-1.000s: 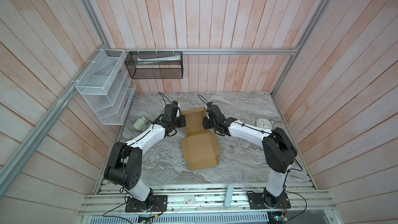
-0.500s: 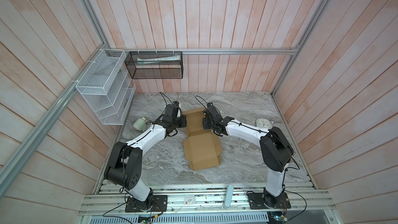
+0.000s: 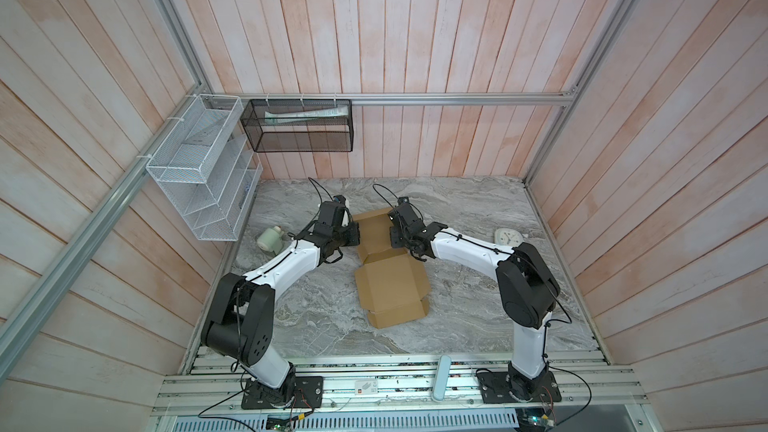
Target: Fold the paper box
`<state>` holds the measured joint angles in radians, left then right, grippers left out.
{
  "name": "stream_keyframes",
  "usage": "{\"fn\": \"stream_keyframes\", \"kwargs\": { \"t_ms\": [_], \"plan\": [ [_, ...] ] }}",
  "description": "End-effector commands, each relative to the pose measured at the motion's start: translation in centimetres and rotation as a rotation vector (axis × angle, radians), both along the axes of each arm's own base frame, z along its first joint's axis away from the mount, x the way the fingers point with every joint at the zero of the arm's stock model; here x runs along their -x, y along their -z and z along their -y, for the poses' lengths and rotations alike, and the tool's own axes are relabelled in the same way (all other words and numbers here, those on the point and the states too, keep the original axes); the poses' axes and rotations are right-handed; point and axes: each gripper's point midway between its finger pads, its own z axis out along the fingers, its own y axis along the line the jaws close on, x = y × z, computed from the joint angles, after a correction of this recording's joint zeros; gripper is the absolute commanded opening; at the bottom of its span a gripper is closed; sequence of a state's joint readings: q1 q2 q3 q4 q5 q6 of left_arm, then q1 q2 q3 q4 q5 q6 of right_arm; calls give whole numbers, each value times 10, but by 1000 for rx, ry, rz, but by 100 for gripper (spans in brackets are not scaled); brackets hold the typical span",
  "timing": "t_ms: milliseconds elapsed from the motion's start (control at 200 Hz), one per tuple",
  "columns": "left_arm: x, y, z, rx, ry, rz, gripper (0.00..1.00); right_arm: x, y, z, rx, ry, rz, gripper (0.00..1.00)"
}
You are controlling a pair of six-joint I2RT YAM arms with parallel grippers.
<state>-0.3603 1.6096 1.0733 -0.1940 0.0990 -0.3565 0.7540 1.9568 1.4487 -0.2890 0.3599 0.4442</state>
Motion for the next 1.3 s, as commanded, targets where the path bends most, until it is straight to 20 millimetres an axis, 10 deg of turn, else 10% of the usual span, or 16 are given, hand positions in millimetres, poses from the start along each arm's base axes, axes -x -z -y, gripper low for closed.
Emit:
{"fn": "stream_keyframes", "kwargs": {
  "t_ms": [0, 440, 720, 1295],
  "plan": [
    [-6, -22, 2, 34, -2, 53, 0, 4, 20, 11, 85, 17, -45, 11],
    [-17, -16, 0, -25, -16, -4, 0, -2, 26, 15, 163, 39, -35, 8],
    [-25, -5, 0, -78, 9, -81, 0, -9, -1, 14, 146, 55, 27, 25],
    [-24, 4, -6, -85, 18, -114, 0, -29, -21, -5, 242, 28, 126, 18]
  ]
}}
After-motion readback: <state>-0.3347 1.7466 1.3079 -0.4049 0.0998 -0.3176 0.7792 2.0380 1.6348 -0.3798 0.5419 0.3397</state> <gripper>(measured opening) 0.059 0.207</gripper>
